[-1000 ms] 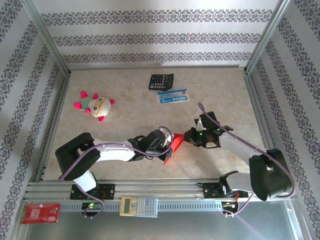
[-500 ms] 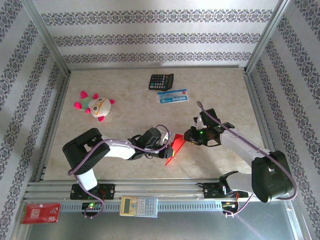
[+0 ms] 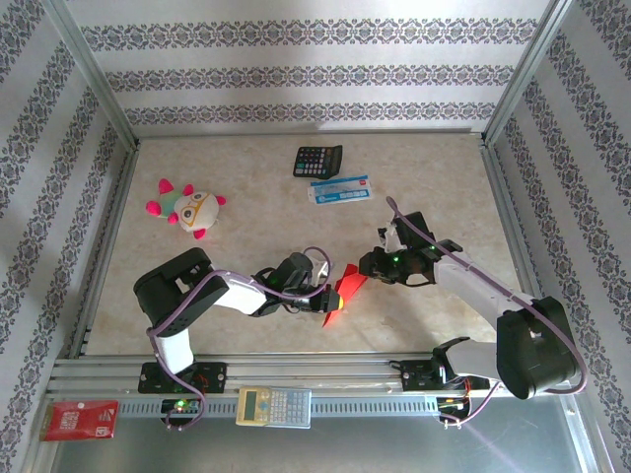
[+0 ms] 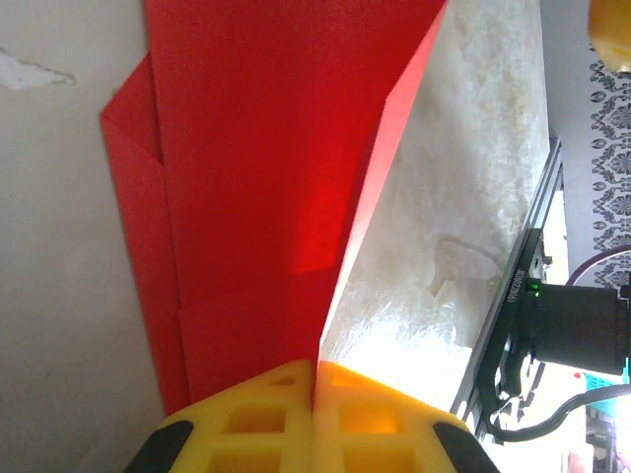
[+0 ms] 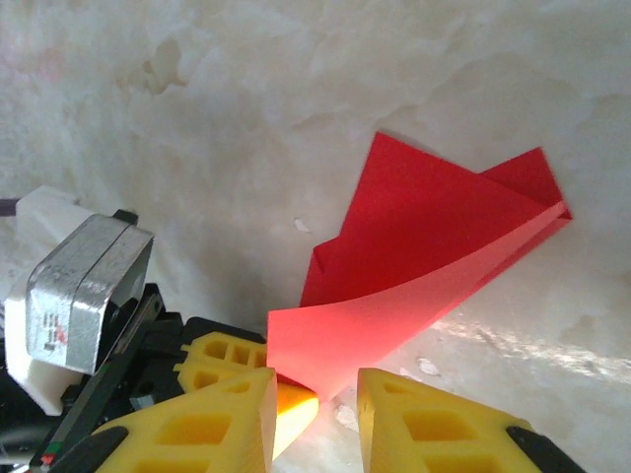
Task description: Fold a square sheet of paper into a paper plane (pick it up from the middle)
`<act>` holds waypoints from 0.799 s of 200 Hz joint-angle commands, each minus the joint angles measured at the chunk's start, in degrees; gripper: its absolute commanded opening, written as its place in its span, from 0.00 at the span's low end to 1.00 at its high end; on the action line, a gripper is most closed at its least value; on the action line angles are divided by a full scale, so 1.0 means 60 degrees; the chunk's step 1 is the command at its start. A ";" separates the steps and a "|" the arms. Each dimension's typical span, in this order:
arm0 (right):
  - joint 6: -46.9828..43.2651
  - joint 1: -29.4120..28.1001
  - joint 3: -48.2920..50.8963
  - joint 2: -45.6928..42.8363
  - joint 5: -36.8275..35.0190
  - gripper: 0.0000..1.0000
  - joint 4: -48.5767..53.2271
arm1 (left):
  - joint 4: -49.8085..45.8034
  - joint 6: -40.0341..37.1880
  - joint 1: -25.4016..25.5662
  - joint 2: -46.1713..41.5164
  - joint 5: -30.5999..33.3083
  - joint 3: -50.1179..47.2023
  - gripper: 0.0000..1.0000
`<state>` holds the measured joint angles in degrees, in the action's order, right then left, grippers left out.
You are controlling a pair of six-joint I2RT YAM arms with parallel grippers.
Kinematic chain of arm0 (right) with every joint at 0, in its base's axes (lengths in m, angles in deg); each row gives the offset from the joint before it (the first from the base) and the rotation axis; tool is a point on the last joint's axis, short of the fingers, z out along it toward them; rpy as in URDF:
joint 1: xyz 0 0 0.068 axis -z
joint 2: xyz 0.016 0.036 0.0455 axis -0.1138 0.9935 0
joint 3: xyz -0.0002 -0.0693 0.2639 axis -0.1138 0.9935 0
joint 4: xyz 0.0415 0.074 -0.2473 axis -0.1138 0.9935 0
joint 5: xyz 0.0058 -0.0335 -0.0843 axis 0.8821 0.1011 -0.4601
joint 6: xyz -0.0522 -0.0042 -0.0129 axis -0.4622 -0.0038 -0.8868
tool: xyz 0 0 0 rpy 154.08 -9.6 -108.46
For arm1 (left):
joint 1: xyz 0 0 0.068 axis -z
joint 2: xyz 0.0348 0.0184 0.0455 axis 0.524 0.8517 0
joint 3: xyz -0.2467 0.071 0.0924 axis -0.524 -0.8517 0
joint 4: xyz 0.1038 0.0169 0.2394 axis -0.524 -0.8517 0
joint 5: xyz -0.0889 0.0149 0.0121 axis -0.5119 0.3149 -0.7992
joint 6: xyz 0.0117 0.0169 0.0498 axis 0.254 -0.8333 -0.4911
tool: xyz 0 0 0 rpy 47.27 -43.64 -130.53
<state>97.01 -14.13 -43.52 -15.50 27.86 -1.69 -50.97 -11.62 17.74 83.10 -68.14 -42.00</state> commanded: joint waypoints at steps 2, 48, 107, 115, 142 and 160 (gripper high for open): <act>-0.0249 -0.0411 -0.0190 0.0237 0.0382 0.27 -0.0370 | 0.0756 0.0277 -0.0151 0.0173 -0.0201 -0.0172 0.00; -0.0305 -0.0939 -0.0081 0.0625 0.0521 0.25 -0.0727 | 0.1216 0.0550 -0.0266 0.0320 -0.0313 -0.0388 0.00; -0.0417 -0.1169 0.0063 0.0807 0.0488 0.24 -0.1016 | 0.2157 0.1203 -0.0386 0.0633 -0.0413 -0.0751 0.00; -0.0442 -0.1184 0.0044 0.0862 0.0487 0.23 -0.1021 | 0.2199 0.1267 -0.0401 0.0656 -0.0419 -0.0766 0.00; -0.0533 -0.1243 0.0015 0.1049 0.0460 0.22 -0.1029 | 0.2339 0.1589 -0.0486 0.0760 -0.0504 -0.0768 0.00; -0.0613 -0.1257 -0.0014 0.1146 0.0501 0.22 -0.1017 | 0.2385 0.1887 -0.0557 0.0839 -0.0578 -0.0767 0.00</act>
<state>95.26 -21.01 -43.52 -9.56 29.89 -7.30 -39.04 -3.49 15.62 86.27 -71.05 -45.87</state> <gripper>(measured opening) 0.221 0.064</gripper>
